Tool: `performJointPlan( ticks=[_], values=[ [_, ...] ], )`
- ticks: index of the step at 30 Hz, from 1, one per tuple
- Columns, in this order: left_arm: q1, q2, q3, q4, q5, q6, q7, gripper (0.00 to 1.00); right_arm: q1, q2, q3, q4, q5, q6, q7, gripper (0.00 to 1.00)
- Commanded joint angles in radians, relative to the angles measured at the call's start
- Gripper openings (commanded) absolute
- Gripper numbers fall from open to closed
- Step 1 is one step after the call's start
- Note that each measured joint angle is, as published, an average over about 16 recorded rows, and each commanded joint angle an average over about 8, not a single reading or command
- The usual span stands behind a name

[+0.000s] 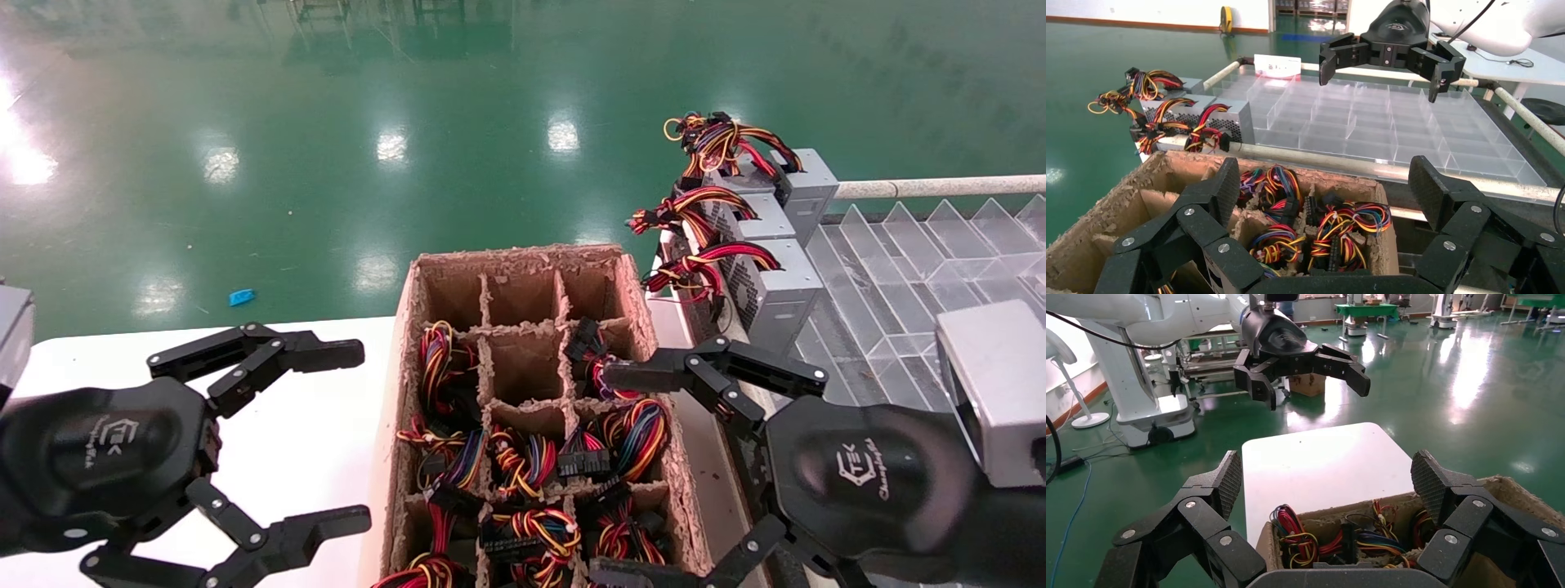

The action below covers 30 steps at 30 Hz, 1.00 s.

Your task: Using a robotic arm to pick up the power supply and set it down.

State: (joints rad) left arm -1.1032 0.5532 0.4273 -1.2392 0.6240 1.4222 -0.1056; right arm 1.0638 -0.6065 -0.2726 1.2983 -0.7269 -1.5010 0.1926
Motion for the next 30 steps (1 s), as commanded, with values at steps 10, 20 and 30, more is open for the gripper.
performJointPlan(
  ticks=[10, 20, 30],
  values=[
    [0.000, 0.000, 0.000, 0.000, 0.000, 0.000, 0.000, 1.00, 0.007, -0.003, -0.005, -0.010, -0.002, 0.004, -0.004, 1.00],
    [0.000, 0.000, 0.000, 0.000, 0.000, 0.000, 0.000, 1.00, 0.010, -0.004, -0.006, -0.013, -0.003, 0.005, -0.005, 1.00],
    [0.000, 0.000, 0.000, 0.000, 0.000, 0.000, 0.000, 1.00, 0.011, -0.005, -0.007, -0.015, -0.003, 0.006, -0.005, 1.00]
  ],
)
